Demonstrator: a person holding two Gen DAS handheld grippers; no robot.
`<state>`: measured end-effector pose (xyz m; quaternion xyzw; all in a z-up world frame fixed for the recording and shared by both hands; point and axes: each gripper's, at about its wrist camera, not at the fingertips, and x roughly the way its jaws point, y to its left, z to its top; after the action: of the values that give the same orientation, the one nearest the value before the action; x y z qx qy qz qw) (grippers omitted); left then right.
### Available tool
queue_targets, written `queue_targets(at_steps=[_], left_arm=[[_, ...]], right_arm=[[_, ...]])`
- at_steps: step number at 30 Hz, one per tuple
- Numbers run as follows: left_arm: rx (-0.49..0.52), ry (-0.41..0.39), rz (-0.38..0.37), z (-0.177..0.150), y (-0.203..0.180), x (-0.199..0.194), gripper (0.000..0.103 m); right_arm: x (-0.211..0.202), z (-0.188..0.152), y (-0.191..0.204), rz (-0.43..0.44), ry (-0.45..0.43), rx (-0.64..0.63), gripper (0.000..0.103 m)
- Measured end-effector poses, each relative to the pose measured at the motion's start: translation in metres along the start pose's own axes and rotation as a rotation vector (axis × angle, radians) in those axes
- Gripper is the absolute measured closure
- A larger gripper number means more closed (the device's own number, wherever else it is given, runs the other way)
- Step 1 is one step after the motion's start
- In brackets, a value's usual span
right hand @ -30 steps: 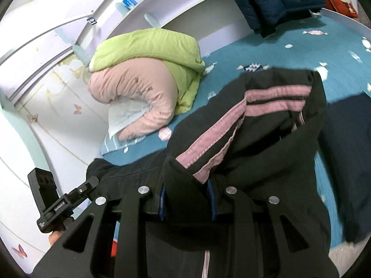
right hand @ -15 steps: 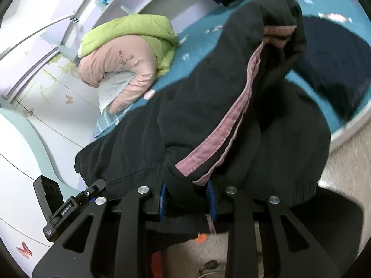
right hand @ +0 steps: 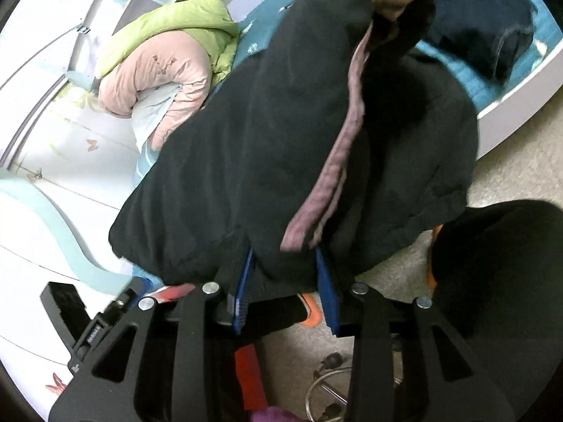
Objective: Fold large clothes
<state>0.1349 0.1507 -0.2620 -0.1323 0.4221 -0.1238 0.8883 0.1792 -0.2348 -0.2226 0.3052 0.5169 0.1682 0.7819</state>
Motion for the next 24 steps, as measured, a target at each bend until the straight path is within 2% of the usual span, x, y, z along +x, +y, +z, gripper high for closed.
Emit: queue_targets(at_steps=[1,2,4,7,10,11,13,14,15,17,20,22,23,24], left_arm=[[0.021,-0.022,-0.002,0.006,-0.003,-0.008,0.035],[0.037,-0.052,0.017,0.017,-0.006,-0.017,0.021],[0.065,-0.116,0.059,0.035,-0.009,-0.031,0.02],[0.089,-0.214,0.061,0.072,-0.011,-0.044,0.014],[0.118,-0.22,0.128,0.107,-0.007,-0.027,0.013],[0.107,-0.199,0.182,0.12,0.0,-0.013,0.013],[0.072,-0.127,0.211,0.134,0.011,0.012,0.013],[0.023,-0.09,0.255,0.133,0.024,0.027,0.013],[-0.014,-0.041,0.284,0.127,0.035,0.038,0.013],[-0.073,0.034,0.281,0.107,0.057,0.055,0.013],[-0.078,0.124,0.287,0.07,0.079,0.076,0.013],[-0.159,0.189,0.254,0.045,0.098,0.086,0.013],[-0.234,0.242,0.228,0.029,0.113,0.095,0.013],[-0.27,0.259,0.226,0.019,0.123,0.098,0.012]], right_arm=[[-0.007,0.003,0.004,-0.008,0.0,-0.01,0.07],[-0.018,0.006,0.01,-0.01,-0.009,-0.029,0.07],[-0.036,0.012,0.026,-0.017,-0.055,-0.089,0.07],[-0.062,0.036,0.054,0.003,-0.141,-0.159,0.067],[-0.065,0.064,0.07,-0.045,-0.213,-0.213,0.058],[-0.06,0.079,0.071,-0.064,-0.234,-0.219,0.058],[-0.045,0.105,0.072,-0.134,-0.249,-0.232,0.057],[-0.033,0.121,0.068,-0.192,-0.244,-0.231,0.057],[-0.024,0.129,0.059,-0.208,-0.221,-0.205,0.054],[-0.003,0.141,0.037,-0.212,-0.153,-0.135,0.054],[0.012,0.135,-0.001,-0.31,-0.09,-0.087,0.056],[0.02,0.119,-0.025,-0.32,-0.028,-0.032,0.056],[0.026,0.11,-0.04,-0.344,0.011,-0.003,0.056],[0.029,0.101,-0.055,-0.367,0.031,0.031,0.056]])
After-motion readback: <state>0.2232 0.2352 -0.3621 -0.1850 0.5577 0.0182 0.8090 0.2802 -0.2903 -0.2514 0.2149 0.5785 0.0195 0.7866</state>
